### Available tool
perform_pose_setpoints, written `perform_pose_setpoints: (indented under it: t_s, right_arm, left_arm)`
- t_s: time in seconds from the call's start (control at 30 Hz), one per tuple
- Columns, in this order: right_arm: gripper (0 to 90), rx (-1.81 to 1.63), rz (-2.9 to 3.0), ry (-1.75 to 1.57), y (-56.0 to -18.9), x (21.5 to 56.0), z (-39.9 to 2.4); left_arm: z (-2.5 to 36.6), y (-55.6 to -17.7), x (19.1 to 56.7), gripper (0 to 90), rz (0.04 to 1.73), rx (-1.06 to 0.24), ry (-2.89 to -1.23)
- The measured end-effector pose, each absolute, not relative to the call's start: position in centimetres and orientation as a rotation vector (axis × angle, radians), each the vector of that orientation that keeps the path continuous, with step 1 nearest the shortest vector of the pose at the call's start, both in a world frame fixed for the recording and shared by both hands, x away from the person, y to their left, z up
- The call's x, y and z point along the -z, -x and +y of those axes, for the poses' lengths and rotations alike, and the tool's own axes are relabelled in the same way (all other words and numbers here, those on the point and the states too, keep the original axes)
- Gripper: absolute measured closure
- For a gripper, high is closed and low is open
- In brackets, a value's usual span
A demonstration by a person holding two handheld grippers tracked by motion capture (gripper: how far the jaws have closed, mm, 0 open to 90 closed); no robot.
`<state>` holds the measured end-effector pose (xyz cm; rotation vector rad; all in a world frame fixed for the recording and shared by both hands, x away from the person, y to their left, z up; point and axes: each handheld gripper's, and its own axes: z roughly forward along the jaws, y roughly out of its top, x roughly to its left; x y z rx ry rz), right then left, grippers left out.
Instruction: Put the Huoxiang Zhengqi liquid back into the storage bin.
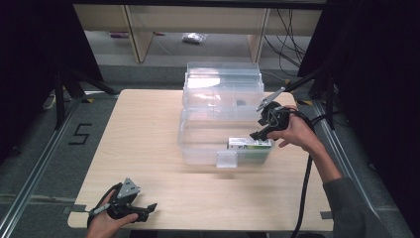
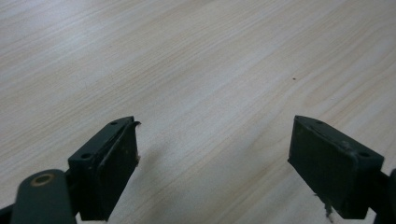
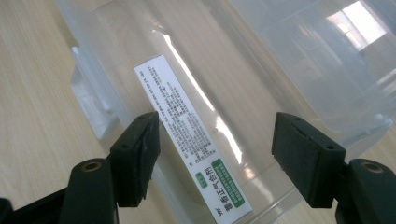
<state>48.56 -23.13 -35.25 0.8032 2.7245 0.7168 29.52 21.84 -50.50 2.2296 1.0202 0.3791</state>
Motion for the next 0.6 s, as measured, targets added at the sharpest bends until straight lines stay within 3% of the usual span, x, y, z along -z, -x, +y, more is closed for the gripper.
perform_pose_setpoints:
  t_s: [0.6]
  right_arm:
    - [30.9,-0.850,2.642,-0.910,-46.2,36.2,-24.5]
  left_arm:
    - [21.8,-29.5,50.5,15.1,1.024,-0.378,-2.228]
